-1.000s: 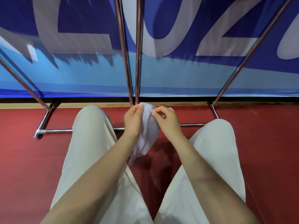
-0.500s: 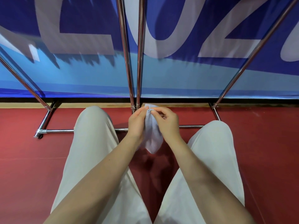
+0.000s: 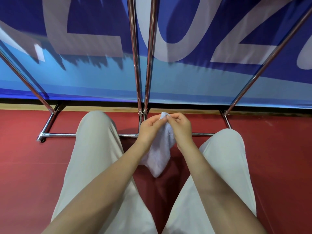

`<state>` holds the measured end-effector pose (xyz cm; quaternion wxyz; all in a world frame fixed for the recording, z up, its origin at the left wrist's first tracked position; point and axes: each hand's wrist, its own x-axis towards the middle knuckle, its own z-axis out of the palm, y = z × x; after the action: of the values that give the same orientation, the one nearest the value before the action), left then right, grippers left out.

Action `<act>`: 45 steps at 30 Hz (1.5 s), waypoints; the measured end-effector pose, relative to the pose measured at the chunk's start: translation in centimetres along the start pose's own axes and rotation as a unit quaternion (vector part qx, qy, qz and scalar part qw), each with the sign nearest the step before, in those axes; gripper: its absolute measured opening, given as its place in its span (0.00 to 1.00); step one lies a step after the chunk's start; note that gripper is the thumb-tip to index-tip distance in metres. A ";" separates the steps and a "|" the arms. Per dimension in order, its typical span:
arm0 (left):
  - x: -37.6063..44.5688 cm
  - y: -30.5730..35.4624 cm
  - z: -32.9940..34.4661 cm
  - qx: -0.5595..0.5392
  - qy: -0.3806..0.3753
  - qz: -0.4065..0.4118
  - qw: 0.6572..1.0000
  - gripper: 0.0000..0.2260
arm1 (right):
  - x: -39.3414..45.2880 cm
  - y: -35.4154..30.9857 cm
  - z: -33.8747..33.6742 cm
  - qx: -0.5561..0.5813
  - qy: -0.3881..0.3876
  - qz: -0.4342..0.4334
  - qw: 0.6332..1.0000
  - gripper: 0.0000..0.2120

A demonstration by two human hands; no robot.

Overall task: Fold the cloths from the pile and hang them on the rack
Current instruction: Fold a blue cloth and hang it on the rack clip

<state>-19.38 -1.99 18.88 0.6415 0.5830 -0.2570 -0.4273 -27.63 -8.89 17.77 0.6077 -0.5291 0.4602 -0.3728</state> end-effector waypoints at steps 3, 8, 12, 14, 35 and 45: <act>0.0 -0.2 -0.2 0.021 0.002 0.011 1.000 0.07 | -0.5 -0.4 -0.3 0.018 -0.019 0.020 0.999 0.03; 0.6 -0.8 -1.1 0.075 0.063 0.032 0.995 0.09 | -1.3 -0.3 -0.6 0.006 -0.107 0.006 0.994 0.04; 0.6 -0.7 -1.7 0.074 0.073 0.040 0.994 0.09 | -1.7 -0.6 -0.9 -0.074 -0.169 -0.046 0.982 0.05; 0.7 -0.5 -1.9 0.076 0.076 0.043 0.993 0.09 | -1.7 -0.3 -1.1 -0.120 -0.189 -0.068 0.972 0.06; 1.6 0.0 -4.4 0.187 0.132 0.094 0.969 0.08 | -1.6 1.3 -4.0 -0.408 -0.002 -0.281 0.868 0.05; -0.3 0.1 -3.4 0.238 0.050 0.218 0.945 0.07 | -0.9 2.5 -4.3 -0.410 -0.053 -0.107 0.904 0.06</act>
<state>-16.68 0.06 18.43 0.5734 0.6690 -0.4397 -0.1740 -32.09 -8.93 15.37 0.3174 -0.7967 0.4796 -0.1858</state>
